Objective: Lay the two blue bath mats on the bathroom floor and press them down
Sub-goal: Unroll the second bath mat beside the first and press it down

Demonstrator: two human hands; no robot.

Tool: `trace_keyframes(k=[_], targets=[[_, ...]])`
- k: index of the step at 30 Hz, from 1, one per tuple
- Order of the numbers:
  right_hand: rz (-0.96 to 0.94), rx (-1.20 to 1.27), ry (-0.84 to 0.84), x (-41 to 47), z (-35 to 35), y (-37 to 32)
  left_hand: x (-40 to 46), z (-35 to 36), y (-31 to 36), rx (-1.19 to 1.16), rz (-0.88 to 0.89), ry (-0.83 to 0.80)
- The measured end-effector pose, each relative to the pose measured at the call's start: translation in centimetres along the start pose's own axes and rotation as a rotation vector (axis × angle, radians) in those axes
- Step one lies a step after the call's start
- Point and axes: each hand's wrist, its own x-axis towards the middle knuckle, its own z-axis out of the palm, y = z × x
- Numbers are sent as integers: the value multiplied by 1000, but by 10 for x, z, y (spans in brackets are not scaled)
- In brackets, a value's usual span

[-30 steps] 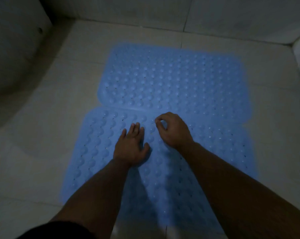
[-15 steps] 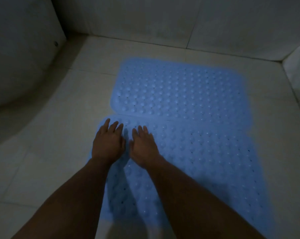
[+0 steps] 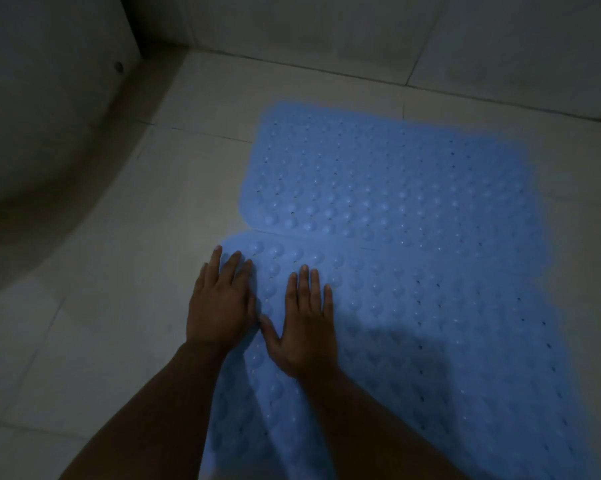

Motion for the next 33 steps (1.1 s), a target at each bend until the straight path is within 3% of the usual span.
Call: trace_keyframes(k=[6,12,14,18,23,27,33], targets=[[10,48,-78,2,-2,-2,2,-3,4,-38,-32,33],[154,195,-453,57,-65,-6,5,-16,20,-34,-34,47],[153,270,-482,80,-92,0,2,-14,28,-25,-26,46],[216,339,-308,90,-119,27,0,0,48,-55,16,10],[219,423,-135,74,-115,64,-10,33,69,-24,85,-161],[174,467,-6,73,-98,87,-18,42,77,13,82,-75],[121,517,112,83,-82,90,-18,44,78,75,54,-72]])
